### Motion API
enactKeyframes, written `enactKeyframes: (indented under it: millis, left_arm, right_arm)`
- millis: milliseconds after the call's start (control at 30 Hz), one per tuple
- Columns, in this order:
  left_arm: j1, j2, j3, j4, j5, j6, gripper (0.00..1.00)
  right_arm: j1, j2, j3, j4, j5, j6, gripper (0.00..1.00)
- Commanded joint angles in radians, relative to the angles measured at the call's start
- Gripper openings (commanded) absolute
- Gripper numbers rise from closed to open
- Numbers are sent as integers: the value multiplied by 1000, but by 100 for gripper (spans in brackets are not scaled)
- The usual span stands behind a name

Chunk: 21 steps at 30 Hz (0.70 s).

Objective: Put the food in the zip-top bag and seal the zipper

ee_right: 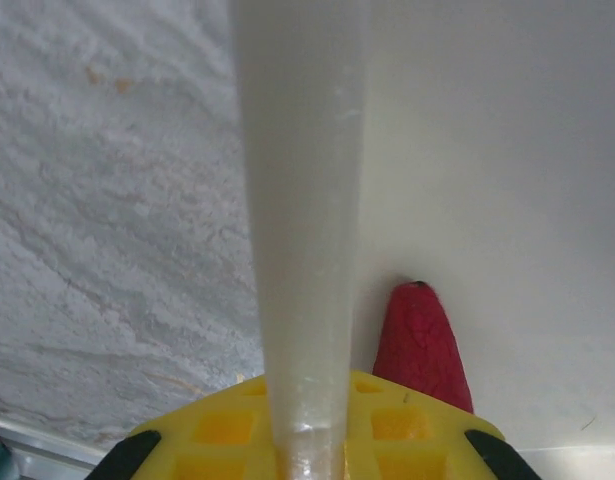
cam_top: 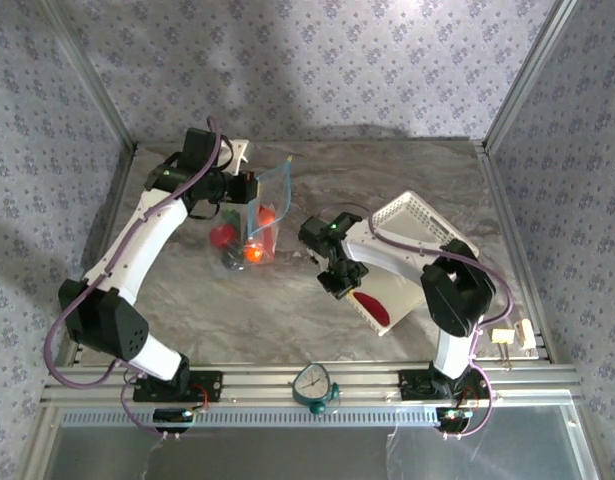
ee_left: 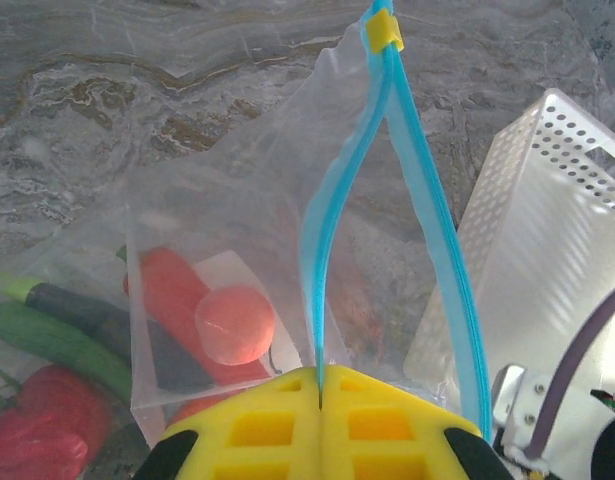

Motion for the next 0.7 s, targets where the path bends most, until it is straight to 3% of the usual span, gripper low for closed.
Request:
enactKeyframes:
  millis: [0,500,600,667]
  left_arm:
    - [11,-36,-10,12,11,18,1]
    - [31,-28,-24,14,20,24,1]
    - [34,-28,-26,12,19,24,1]
    - [37,-27,-27,12,18,26,1]
  right_arm:
    - [-43,79,54,84,-31,76,14]
    - [-241,374,459,360,-269,230,9]
    - [-261,421,534,386,-280,261,10]
    - [-272,427,544,415,-291,279,17]
